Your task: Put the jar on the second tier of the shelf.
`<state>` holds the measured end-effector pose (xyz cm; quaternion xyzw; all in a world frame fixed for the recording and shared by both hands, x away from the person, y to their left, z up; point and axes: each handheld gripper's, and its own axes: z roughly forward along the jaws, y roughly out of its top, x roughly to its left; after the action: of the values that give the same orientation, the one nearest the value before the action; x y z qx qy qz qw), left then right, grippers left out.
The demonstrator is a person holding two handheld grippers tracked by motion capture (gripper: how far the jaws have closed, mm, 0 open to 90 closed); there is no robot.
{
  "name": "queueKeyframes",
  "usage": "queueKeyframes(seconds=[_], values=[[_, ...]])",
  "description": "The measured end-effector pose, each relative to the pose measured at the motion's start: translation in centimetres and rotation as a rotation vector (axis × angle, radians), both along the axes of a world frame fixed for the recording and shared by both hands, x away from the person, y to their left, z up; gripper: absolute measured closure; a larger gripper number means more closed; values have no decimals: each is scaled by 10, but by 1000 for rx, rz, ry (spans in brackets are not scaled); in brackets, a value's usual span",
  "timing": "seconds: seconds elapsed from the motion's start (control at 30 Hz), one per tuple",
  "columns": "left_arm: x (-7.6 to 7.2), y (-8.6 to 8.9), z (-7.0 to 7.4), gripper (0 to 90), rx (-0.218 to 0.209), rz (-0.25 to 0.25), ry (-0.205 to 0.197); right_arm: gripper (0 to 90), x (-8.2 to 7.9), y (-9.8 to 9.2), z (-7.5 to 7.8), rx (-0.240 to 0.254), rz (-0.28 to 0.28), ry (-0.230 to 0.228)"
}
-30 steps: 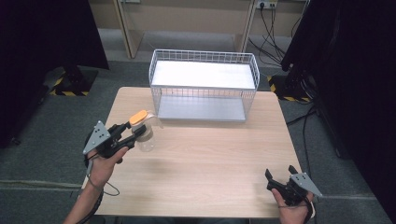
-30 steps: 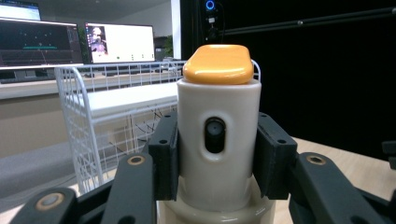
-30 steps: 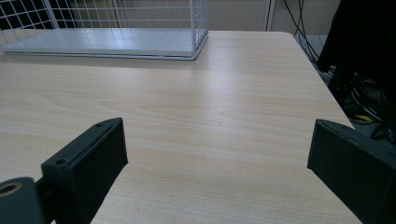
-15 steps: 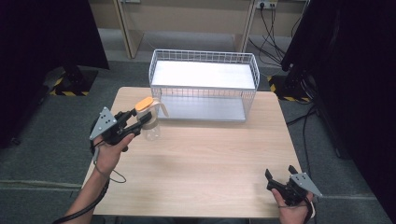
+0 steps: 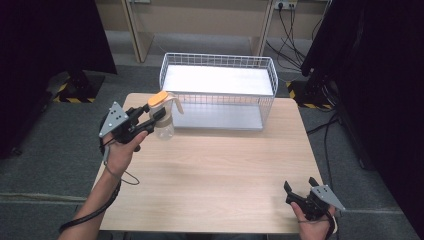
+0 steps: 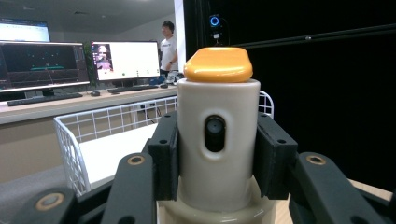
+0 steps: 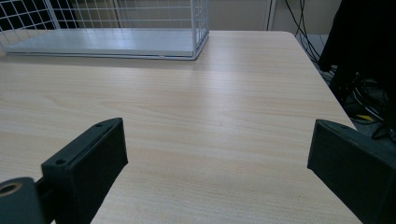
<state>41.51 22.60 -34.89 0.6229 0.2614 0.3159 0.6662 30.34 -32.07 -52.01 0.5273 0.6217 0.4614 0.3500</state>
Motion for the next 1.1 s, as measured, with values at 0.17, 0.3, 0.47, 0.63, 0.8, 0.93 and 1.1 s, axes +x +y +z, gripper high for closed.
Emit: queueKeyframes(seconds=[0.17, 0.3, 0.47, 0.63, 0.8, 0.93, 1.1], values=[[5, -1, 11, 571, -16, 8, -15, 48, 0, 0, 0, 1, 0, 0], [8, 0, 22, 572, -25, 20, -24, 48, 0, 0, 0, 1, 0, 0], [12, 2, 36, 571, -30, 34, -38, 48, 0, 1, 0, -2, 0, 1], [15, 1, 44, 572, -32, 40, -44, 48, 0, 1, 0, -2, 1, 2], [22, -3, 51, 571, -30, 46, -48, 48, 0, 0, 0, -2, 1, 3], [26, -7, 57, 572, -27, 46, -49, 48, 0, 0, 0, -3, 1, 3], [34, -11, 65, 572, -43, 49, -50, 48, 0, 0, 0, -2, 1, 3]])
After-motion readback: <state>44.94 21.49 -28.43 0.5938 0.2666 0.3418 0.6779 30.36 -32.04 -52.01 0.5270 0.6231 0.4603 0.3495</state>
